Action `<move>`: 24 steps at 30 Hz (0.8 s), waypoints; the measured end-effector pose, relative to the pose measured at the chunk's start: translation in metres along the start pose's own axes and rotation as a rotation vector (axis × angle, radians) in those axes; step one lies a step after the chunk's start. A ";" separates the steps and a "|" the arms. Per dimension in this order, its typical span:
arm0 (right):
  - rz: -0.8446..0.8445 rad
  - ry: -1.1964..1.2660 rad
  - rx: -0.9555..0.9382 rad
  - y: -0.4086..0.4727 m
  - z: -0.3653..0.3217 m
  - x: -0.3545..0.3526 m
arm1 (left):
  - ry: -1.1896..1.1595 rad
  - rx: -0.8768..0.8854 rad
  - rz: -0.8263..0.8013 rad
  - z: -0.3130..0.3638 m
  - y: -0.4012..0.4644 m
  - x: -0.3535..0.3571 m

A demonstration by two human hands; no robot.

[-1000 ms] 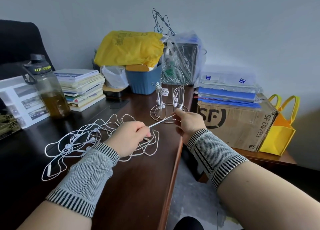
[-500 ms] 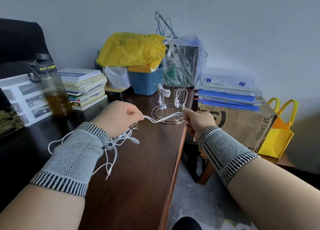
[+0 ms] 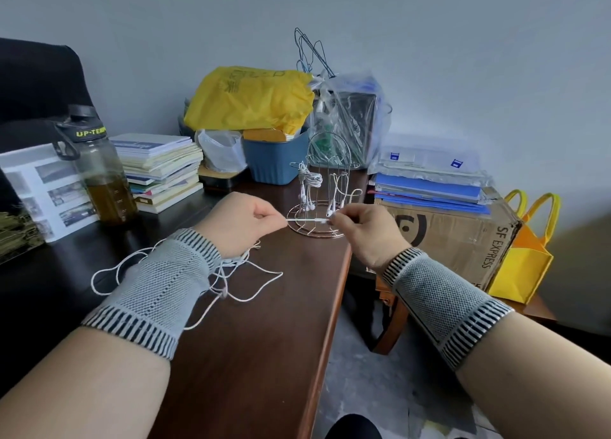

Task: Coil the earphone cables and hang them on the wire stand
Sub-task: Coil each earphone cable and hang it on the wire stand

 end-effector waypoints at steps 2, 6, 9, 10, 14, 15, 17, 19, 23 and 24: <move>0.060 -0.002 0.071 0.000 0.015 -0.009 | 0.007 -0.032 0.010 -0.011 -0.002 -0.010; 0.039 -0.142 0.160 -0.004 0.037 -0.011 | -0.003 -0.069 0.074 -0.023 -0.004 -0.024; -0.083 -0.279 0.231 -0.010 0.043 -0.004 | -0.046 -0.044 0.054 -0.014 -0.005 -0.016; -0.095 -0.328 0.246 -0.011 0.042 -0.004 | -0.048 -0.025 0.045 -0.009 -0.005 -0.011; 0.161 -0.382 -0.014 -0.013 0.004 -0.018 | -0.008 0.053 -0.014 0.015 -0.006 0.011; 0.218 -0.306 -0.123 -0.015 -0.011 -0.019 | -0.009 0.071 -0.023 0.021 -0.006 0.017; 0.163 -0.113 -0.231 -0.018 -0.033 -0.010 | -0.019 0.108 -0.036 0.035 -0.004 0.026; 0.047 -0.011 -0.208 -0.019 -0.039 0.004 | -0.040 0.118 -0.049 0.044 -0.002 0.030; 0.076 -0.164 -0.091 -0.014 -0.021 -0.006 | -0.057 0.070 -0.020 0.040 0.000 0.015; 0.109 -0.190 -0.064 -0.014 -0.014 -0.013 | -0.054 0.048 -0.003 0.033 0.000 0.008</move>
Point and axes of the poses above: each hand's wrist, its own y-axis towards the middle knuckle, its own x-axis out of the palm, z = x × y, the point moved 6 cm from there along y, towards the middle knuckle, and after that the axes turned 5 degrees about z, right-handed, at the moved point
